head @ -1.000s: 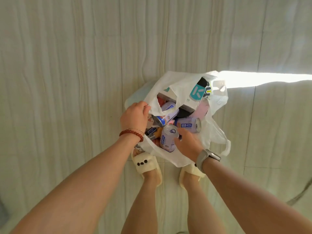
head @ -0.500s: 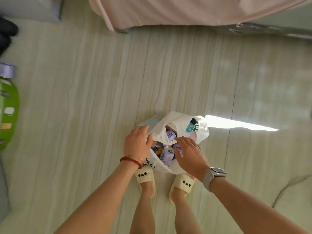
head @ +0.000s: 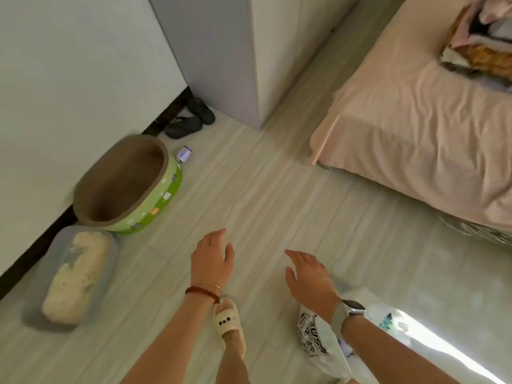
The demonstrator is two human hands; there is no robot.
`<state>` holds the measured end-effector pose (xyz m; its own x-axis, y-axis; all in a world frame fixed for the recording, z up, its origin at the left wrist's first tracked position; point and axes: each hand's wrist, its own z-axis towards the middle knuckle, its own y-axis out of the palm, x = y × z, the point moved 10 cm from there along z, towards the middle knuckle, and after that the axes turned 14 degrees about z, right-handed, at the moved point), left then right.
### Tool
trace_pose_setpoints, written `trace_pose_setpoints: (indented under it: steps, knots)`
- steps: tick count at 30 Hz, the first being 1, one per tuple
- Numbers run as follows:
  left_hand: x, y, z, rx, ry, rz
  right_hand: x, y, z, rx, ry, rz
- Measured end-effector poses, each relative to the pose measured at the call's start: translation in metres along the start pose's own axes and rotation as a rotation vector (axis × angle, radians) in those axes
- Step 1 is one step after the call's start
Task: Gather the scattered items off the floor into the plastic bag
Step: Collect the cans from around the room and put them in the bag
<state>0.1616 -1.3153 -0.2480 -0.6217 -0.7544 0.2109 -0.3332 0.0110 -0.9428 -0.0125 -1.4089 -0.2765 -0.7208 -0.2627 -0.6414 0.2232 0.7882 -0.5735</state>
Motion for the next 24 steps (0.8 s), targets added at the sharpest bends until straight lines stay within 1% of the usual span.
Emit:
trace_pose_setpoints:
  steps: [3,7,9,12,16,19,22,24]
  knots:
    - [-0.080,-0.043,0.040,-0.037,-0.045,0.046,-0.082,0.030,0.045,-0.034,0.046,0.038]
    - [-0.168,-0.093,0.086,-0.062,-0.158,0.058,-0.182,0.051,0.095,-0.087,0.014,0.056]
    - [-0.195,-0.111,0.115,-0.064,-0.195,0.042,-0.223,0.048,0.123,-0.098,-0.023,0.048]
    - [-0.212,-0.131,0.163,-0.066,-0.211,0.023,-0.269,0.034,0.175,-0.097,-0.073,0.018]
    - [-0.217,-0.153,0.241,-0.065,-0.198,0.057,-0.317,0.018,0.260,-0.105,-0.115,-0.007]
    - [-0.224,-0.161,0.311,-0.036,-0.200,0.047,-0.340,0.018,0.337,-0.131,-0.138,-0.031]
    - [-0.241,-0.147,0.394,-0.036,-0.230,0.053,-0.340,0.030,0.428,-0.179,-0.139,-0.103]
    - [-0.253,-0.124,0.444,-0.069,-0.237,0.059,-0.331,0.042,0.486,-0.216,-0.123,-0.159]
